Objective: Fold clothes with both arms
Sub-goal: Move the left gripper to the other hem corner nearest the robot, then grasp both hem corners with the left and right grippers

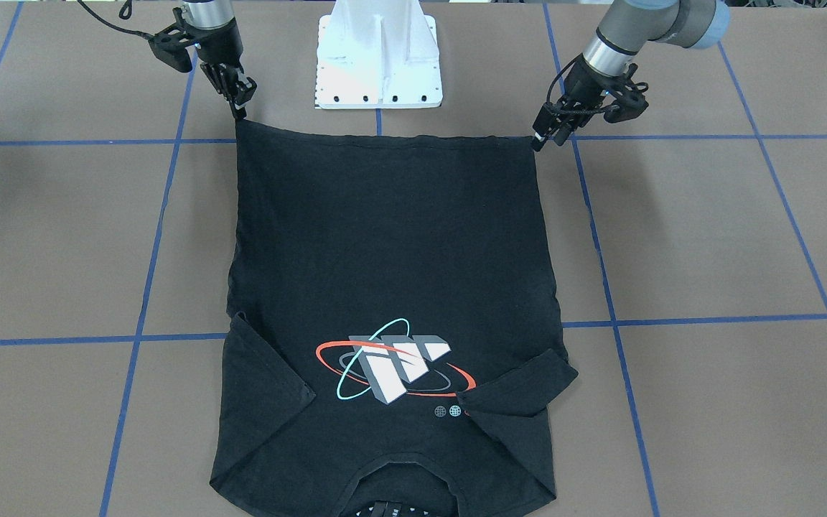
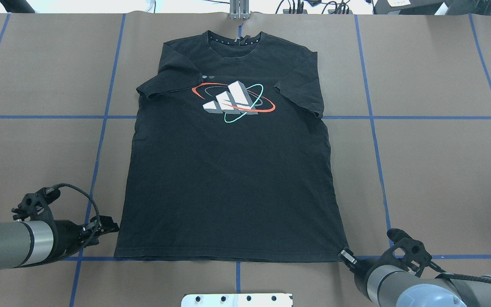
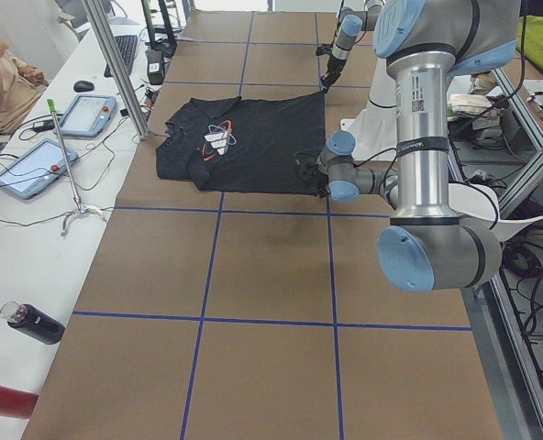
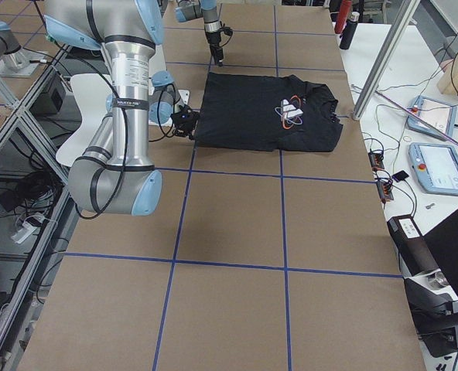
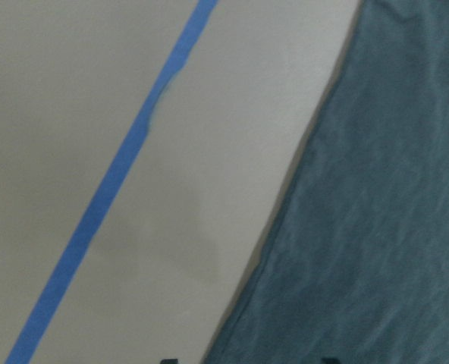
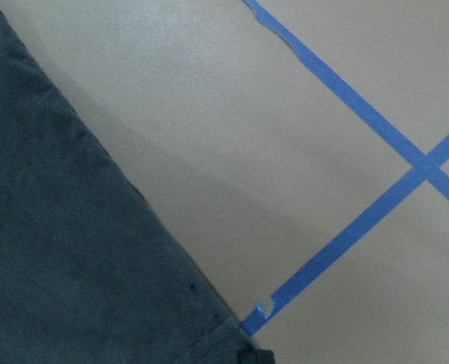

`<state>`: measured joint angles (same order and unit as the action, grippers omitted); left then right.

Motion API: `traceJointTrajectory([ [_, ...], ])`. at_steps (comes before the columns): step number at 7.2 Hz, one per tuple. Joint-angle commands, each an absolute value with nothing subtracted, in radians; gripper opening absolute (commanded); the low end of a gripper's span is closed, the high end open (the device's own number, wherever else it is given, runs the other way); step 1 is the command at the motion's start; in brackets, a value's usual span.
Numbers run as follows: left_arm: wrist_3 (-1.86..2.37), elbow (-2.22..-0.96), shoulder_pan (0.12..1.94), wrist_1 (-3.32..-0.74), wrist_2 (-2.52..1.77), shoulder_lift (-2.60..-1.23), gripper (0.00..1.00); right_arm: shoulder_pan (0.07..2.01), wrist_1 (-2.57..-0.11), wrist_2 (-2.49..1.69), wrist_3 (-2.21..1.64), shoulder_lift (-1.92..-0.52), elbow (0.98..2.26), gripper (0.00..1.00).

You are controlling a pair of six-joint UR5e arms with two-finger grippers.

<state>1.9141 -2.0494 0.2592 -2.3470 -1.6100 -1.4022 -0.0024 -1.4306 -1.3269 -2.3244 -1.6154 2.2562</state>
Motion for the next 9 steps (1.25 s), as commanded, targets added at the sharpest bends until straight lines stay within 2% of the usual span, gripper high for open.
traceJointTrajectory([
  [1,1.954,-2.042,0.207,-2.347,-1.586,-1.402,0.62,-0.002,-1.425,-1.327,-2.326,-1.615,2.256,0.0],
  [9,1.973,-2.014,0.17,-2.347,-1.586,-1.425,0.55,0.0,-1.424,-1.328,-2.324,-1.617,2.258,0.0],
])
